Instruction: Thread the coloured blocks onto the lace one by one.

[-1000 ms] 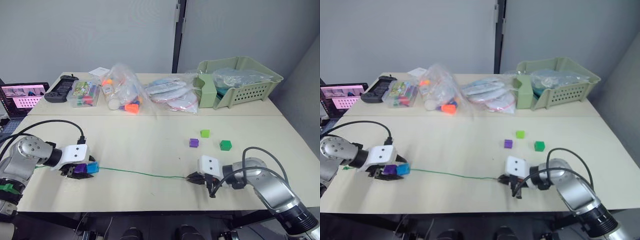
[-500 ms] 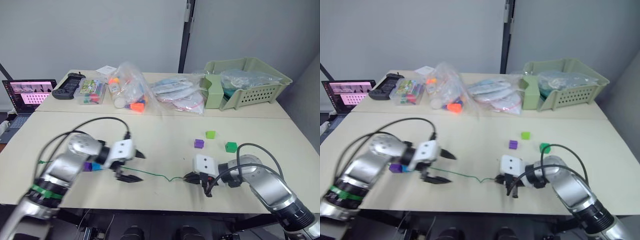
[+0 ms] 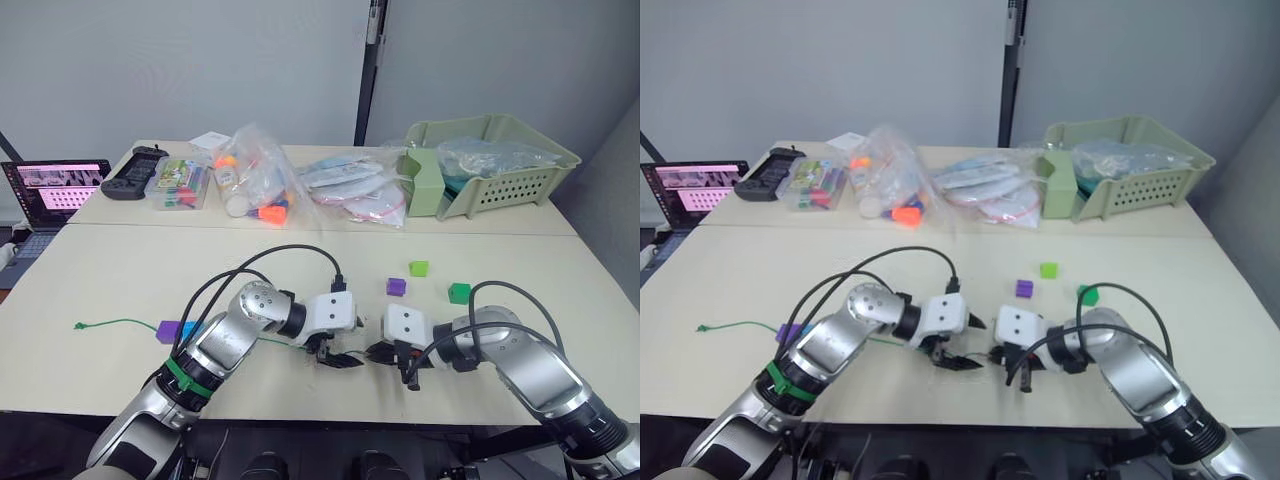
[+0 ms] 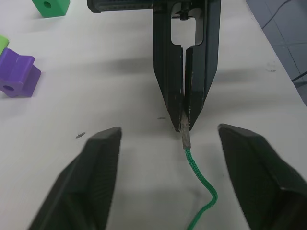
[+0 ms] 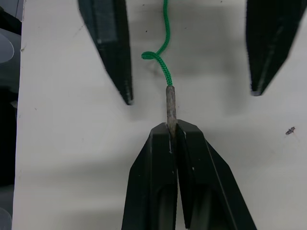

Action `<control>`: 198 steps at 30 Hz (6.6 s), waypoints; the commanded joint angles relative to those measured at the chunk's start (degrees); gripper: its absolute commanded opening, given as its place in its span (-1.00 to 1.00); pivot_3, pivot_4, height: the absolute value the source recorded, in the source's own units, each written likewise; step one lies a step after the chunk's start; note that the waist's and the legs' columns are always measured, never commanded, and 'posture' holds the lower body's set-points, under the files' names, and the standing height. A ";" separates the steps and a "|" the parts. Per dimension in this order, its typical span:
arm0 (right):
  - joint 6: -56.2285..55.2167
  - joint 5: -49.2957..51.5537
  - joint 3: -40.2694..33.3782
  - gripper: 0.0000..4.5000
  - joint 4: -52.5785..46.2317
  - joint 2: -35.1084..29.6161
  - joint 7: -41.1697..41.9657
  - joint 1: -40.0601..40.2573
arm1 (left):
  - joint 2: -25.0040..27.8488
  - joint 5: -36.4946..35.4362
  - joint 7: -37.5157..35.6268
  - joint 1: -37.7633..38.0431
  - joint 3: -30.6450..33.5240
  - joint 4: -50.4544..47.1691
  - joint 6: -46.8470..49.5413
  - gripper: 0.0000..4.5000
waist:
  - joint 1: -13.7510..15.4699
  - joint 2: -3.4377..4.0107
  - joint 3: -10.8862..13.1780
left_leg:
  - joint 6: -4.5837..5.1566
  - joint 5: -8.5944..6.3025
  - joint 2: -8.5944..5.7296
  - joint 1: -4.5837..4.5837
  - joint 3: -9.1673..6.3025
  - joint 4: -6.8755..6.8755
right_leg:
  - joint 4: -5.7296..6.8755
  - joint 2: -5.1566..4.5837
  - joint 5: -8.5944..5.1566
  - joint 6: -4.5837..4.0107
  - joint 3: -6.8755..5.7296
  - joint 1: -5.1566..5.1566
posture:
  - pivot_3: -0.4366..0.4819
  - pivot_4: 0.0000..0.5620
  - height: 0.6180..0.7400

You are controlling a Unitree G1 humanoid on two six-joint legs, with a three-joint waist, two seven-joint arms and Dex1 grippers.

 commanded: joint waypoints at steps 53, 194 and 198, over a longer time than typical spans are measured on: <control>1.73 0.49 0.82 -1.00 -2.81 -0.32 -0.83 -0.18 | -0.17 1.14 2.64 -0.77 -3.52 -3.97 7.54 -0.99 | 0.07 0.00 0.00 | 0.00 0.00 -0.01 0.00 0.00 0.02 | -0.02 0.00 0.00 0.01 0.00 0.02 | -0.05 -0.47 1.00; -28.67 5.02 -6.38 -0.45 24.08 1.78 13.13 0.74 | 13.32 -5.10 0.90 8.09 5.70 -15.95 11.87 -1.00 | -0.08 -0.14 -0.06 | 0.01 -0.01 0.01 0.05 -0.01 -0.20 | -0.31 -0.05 0.02 0.06 0.03 0.12 | -0.05 -0.47 1.00; -26.43 5.36 -6.74 -0.48 22.16 2.21 11.71 1.43 | 11.28 -3.88 3.07 6.03 3.65 -16.01 14.23 -1.00 | 0.17 -0.14 -0.06 | 0.01 -0.01 -0.01 0.04 -0.01 -0.17 | -0.29 -0.05 0.02 0.06 0.03 0.13 | -0.05 -0.47 1.00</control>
